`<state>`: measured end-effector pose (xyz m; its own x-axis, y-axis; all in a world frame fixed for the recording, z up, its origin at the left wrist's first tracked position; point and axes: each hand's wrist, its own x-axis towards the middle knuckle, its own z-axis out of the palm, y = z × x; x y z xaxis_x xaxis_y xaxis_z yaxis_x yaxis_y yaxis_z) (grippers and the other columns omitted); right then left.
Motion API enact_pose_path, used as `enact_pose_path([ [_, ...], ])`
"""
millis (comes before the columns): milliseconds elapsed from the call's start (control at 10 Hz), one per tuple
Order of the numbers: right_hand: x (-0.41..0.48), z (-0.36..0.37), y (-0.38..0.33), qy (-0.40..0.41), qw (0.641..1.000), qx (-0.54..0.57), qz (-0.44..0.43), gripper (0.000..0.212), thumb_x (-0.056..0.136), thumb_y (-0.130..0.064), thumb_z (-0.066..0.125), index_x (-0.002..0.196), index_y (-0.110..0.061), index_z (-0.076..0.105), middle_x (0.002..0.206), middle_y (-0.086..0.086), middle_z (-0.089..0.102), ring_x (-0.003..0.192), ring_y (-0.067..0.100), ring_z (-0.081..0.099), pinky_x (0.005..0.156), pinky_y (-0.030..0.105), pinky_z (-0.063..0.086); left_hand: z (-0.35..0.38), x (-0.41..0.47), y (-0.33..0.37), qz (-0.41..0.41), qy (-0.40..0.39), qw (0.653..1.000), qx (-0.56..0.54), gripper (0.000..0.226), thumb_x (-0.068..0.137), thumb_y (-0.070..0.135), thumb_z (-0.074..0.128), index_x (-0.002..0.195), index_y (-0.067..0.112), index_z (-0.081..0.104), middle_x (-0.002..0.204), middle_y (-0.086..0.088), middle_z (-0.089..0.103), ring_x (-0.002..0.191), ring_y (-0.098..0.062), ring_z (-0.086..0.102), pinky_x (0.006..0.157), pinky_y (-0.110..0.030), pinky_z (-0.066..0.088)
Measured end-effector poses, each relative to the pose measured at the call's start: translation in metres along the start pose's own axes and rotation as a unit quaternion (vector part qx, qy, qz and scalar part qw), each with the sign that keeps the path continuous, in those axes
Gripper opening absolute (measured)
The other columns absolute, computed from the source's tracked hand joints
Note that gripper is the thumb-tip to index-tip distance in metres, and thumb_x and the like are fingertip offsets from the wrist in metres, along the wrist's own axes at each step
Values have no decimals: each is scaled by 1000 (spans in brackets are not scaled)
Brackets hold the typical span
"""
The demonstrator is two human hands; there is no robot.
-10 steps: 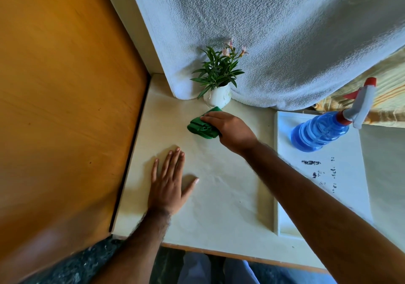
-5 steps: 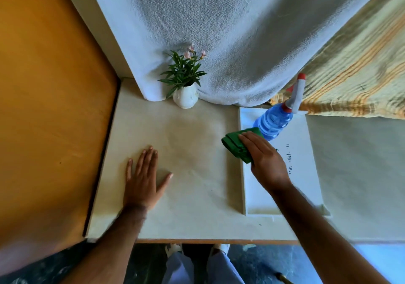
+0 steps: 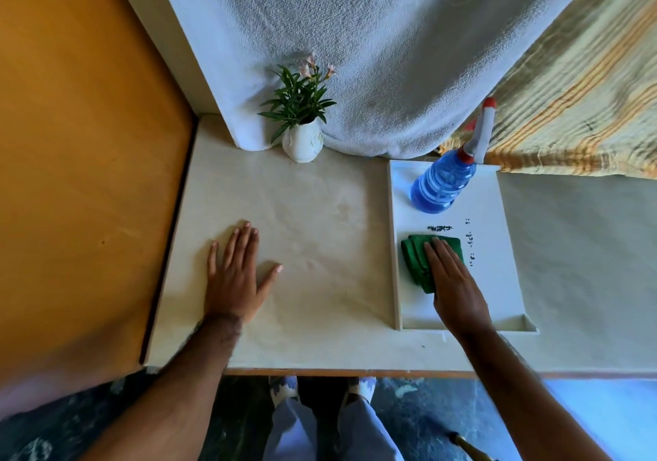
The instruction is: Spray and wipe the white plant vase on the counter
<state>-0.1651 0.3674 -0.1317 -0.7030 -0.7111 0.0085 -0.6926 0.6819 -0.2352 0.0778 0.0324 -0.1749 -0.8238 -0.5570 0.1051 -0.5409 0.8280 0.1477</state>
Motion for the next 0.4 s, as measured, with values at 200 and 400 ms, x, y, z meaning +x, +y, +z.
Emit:
enact_pose_path([
  [200,-7,5,-6,-77,995,-55,-3,87,97,-53,44,161,-3,12,169,15,6,157,27,3,127,46,13,-1,3,0,-7,-44,999,2,87,99,68,36,163,10,33,171,-12,33,156,-30,36,128,-60,22],
  [400,8,-20,-26,-55,996,-56,-30,88,100,-66,28,154,3,34,165,20,22,154,32,20,123,52,25,-20,18,6,10,-139,990,-15,107,93,83,1,164,8,30,174,-11,27,159,-30,30,125,-65,21],
])
